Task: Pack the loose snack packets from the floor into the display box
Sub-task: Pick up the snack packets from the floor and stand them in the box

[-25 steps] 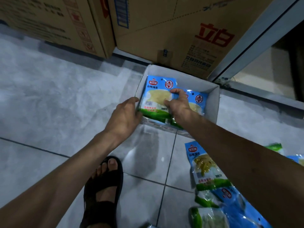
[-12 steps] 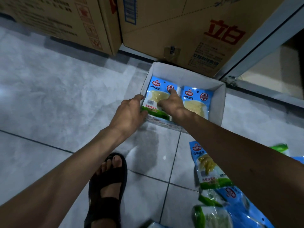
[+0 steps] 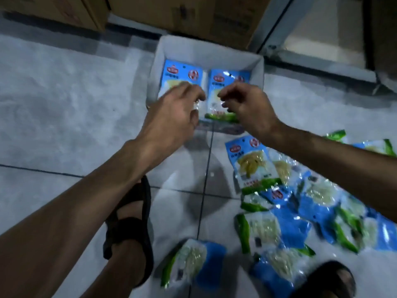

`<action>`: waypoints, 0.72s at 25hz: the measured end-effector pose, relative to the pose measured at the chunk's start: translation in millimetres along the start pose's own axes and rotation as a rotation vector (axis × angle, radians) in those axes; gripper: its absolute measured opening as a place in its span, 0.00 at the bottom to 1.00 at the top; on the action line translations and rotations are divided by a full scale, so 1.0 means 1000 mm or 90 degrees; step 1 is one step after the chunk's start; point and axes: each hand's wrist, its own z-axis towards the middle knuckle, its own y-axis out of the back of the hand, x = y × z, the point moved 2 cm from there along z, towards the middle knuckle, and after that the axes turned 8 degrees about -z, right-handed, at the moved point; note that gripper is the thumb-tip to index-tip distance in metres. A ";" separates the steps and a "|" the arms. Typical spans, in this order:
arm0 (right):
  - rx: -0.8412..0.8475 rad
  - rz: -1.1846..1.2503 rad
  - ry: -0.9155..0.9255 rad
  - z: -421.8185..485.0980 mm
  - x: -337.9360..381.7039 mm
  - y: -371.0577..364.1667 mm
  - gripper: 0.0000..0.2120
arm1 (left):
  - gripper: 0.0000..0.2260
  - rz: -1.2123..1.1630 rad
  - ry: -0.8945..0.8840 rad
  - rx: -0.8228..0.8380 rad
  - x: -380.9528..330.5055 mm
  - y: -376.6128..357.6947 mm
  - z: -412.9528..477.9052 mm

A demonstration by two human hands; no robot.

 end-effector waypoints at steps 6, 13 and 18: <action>0.265 -0.299 0.062 -0.126 -0.091 0.066 0.11 | 0.18 0.111 0.020 0.628 -0.053 -0.104 -0.064; 0.298 -0.620 0.218 -0.209 -0.163 0.005 0.39 | 0.29 0.306 -0.213 0.841 -0.042 -0.143 -0.187; 0.230 -0.677 0.241 -0.210 -0.165 -0.011 0.27 | 0.05 0.253 -0.290 0.784 -0.032 -0.153 -0.197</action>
